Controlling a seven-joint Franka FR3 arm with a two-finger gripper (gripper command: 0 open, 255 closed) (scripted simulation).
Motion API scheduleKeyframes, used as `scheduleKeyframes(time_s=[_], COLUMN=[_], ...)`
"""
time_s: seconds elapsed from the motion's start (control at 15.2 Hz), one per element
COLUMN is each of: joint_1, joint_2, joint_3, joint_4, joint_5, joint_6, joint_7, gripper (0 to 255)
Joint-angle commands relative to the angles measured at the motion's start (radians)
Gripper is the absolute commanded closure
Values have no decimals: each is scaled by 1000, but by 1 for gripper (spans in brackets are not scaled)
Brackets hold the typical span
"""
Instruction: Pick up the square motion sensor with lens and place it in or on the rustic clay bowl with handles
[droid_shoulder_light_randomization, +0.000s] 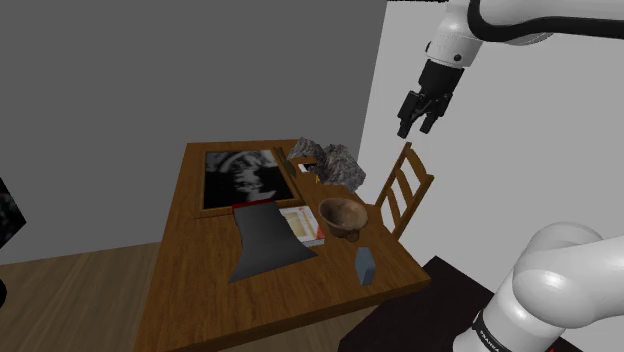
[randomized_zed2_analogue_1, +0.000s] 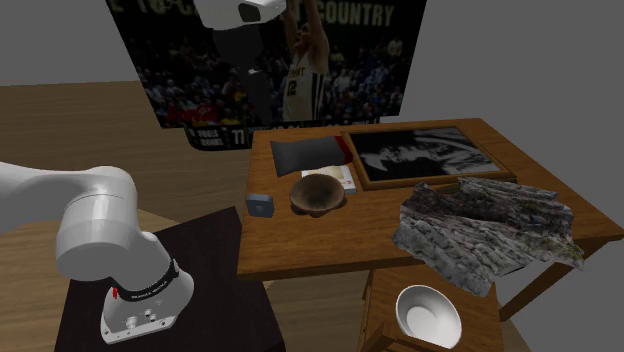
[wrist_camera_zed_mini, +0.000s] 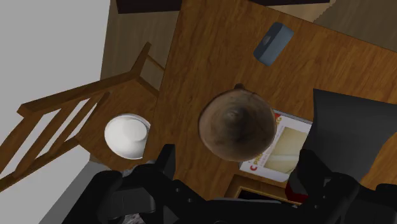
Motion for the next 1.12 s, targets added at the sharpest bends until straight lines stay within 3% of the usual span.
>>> scheduleKeyframes(time_s=[0.0, 1.06], joint_1=[0, 106], joint_2=[0, 39], joint_3=[0, 118], joint_4=[0, -453], joint_5=[0, 66], joint_6=[0, 392], joint_7=[0, 19], gripper=[0, 0])
